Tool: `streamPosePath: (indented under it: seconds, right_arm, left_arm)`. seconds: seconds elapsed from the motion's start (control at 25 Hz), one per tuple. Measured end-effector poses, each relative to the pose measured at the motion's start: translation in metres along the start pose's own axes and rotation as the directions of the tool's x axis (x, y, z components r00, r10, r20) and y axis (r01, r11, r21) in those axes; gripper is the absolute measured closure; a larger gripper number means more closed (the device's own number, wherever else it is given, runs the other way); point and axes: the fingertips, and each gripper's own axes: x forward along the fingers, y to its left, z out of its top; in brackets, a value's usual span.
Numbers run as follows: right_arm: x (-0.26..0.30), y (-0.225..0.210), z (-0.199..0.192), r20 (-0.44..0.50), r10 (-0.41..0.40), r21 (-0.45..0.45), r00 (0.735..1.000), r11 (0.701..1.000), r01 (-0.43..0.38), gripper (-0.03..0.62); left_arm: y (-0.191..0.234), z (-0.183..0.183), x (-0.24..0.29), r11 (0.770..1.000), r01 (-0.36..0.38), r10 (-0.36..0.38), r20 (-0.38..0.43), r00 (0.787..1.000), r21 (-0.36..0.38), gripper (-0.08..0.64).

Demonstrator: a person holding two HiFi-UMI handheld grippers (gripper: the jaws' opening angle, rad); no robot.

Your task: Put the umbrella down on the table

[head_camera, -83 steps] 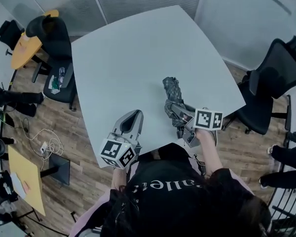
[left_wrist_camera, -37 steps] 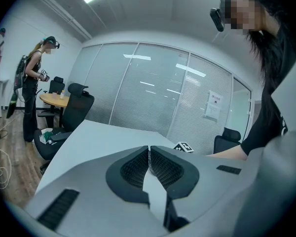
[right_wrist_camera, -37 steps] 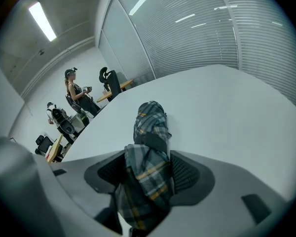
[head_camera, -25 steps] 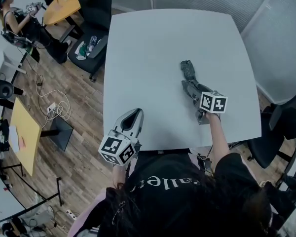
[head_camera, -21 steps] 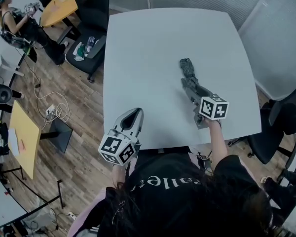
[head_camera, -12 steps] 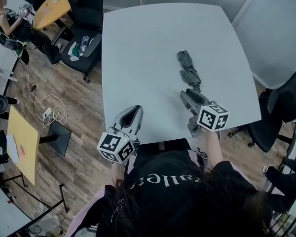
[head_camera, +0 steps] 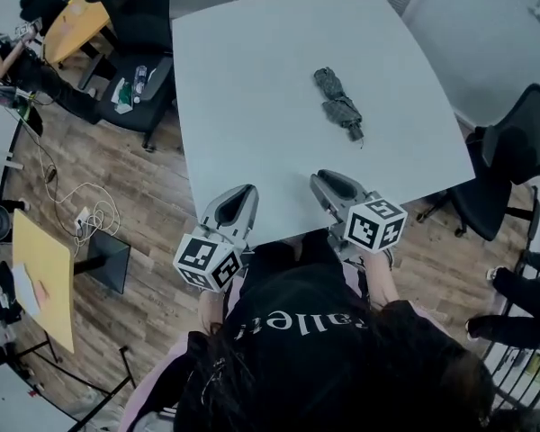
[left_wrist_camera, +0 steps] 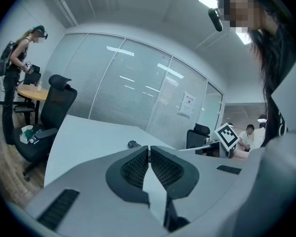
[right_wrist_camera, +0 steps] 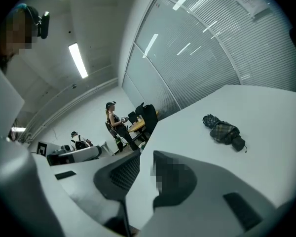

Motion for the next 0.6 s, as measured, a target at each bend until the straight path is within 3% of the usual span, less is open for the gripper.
streamPosePath:
  seconds: [0.36, 0.6]
  right_arm:
    - [-0.005, 0.041, -0.028, 0.003, 0.008, -0.056, 1.000, 0.998, -0.008, 0.557]
    - [0.001, 0.057, -0.034, -0.008, 0.021, -0.102, 1.000, 0.995, -0.022, 0.563]
  left_arm:
    - [-0.003, -0.007, -0.028, 0.999, 0.034, -0.034, -0.002, 0.999, 0.017, 0.534]
    - [0.002, -0.006, -0.040, 0.999, 0.035, -0.035, 0.010, 0.999, 0.022, 0.534]
